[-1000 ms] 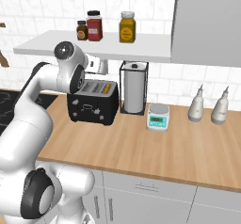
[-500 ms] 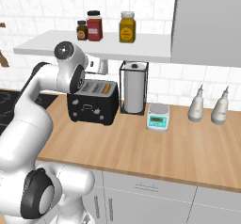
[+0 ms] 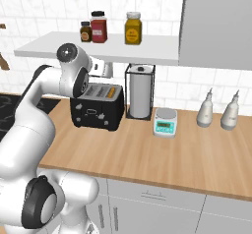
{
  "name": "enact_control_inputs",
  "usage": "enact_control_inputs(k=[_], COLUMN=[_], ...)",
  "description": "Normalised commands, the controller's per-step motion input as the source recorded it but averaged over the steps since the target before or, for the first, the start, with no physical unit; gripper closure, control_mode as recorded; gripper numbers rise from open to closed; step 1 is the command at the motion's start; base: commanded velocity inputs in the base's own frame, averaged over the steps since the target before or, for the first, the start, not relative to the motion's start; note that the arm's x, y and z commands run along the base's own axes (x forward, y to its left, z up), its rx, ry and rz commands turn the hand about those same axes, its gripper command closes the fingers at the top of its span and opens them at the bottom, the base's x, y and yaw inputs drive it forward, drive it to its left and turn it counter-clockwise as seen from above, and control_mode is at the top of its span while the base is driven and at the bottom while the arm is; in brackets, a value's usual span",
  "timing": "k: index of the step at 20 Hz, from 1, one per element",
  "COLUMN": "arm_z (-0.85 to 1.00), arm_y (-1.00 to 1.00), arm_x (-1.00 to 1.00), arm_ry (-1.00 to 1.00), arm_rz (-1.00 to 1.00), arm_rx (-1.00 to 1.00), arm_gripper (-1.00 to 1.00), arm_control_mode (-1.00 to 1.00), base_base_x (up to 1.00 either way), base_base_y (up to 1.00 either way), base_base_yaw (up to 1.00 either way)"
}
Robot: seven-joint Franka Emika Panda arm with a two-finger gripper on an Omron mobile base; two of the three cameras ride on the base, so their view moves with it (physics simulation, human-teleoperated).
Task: Start the toaster. Once the lever pops up, take the bread to the plate on the dining counter.
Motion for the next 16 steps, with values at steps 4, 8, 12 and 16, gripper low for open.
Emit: enact_control_inputs(k=[4, 8, 12, 16], arm_z=[0.0, 0.0, 0.0, 0.0], arm_y=[0.0, 0.0, 0.0, 0.0], arm_x=[0.0, 0.0, 0.0, 0.0], arm_ry=[0.0, 0.0, 0.0, 0.0], arm_rz=[0.0, 0.0, 0.0, 0.0], arm_rx=[0.0, 0.0, 0.0, 0.0], arm_gripper=[-1.0, -1.0, -1.0, -1.0], arm_control_mode=[-1.0, -1.0, -1.0, -1.0], base_base_x=[0.0, 0.0, 0.0, 0.0], base_base_y=[0.0, 0.0, 0.0, 0.0], base_base_yaw=[0.0, 0.0, 0.0, 0.0])
